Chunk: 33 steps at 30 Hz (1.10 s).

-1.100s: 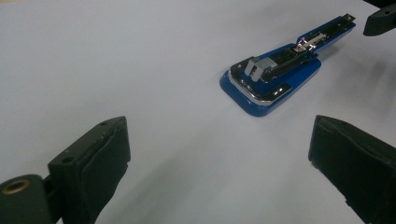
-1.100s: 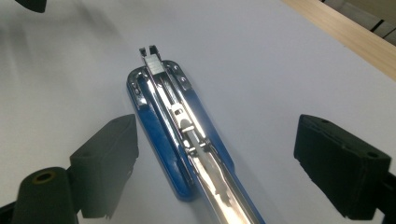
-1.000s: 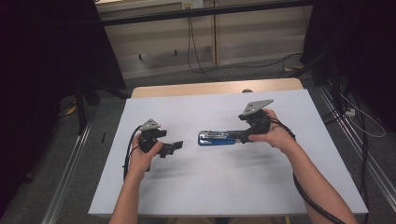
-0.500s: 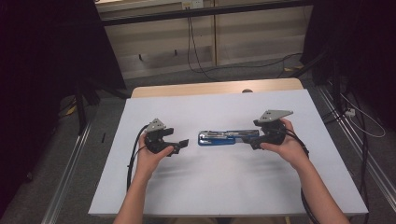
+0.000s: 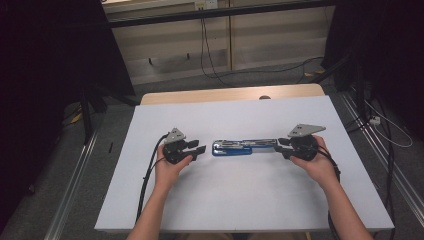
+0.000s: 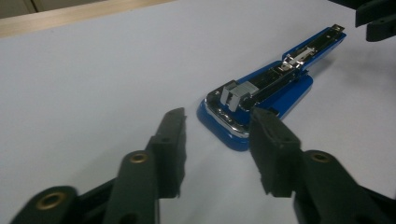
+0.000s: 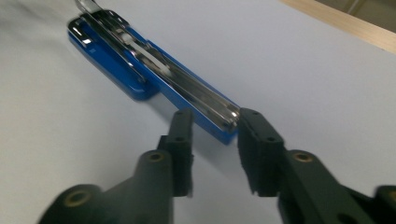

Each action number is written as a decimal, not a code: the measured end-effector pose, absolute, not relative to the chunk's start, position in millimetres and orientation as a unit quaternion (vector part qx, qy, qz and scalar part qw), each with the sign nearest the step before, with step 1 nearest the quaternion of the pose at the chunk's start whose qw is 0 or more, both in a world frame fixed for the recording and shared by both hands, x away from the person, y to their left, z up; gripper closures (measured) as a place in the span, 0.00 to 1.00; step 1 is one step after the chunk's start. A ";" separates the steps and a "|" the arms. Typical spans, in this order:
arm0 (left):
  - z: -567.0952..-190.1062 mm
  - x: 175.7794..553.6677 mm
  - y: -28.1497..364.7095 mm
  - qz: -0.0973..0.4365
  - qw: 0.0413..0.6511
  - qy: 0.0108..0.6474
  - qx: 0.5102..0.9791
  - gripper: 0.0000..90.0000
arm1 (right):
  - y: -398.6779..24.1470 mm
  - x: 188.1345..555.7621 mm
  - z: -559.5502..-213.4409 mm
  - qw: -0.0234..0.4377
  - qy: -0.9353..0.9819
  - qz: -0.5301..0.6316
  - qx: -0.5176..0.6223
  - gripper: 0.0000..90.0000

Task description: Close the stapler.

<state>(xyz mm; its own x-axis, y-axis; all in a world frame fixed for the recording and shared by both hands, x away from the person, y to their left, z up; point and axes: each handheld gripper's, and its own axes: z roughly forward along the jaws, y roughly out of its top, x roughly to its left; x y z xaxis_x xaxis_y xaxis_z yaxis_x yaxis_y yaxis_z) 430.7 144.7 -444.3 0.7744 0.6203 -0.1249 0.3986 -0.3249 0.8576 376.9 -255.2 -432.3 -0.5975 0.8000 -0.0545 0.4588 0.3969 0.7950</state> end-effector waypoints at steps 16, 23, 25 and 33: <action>-450.3 432.3 122.3 0.098 0.472 0.304 0.822 1.00 | -269.7 379.3 -450.6 0.220 0.799 0.348 0.438 1.00; -454.7 430.9 113.7 0.095 0.467 0.296 0.827 1.00 | -258.5 387.1 -459.1 0.208 0.812 0.334 0.432 1.00; -455.6 431.2 112.3 0.098 0.465 0.294 0.829 1.00 | -255.0 388.1 -459.9 0.205 0.815 0.332 0.429 1.00; -460.2 434.7 107.0 0.100 0.466 0.294 0.828 1.00 | -248.3 390.2 -460.2 0.204 0.821 0.331 0.418 1.00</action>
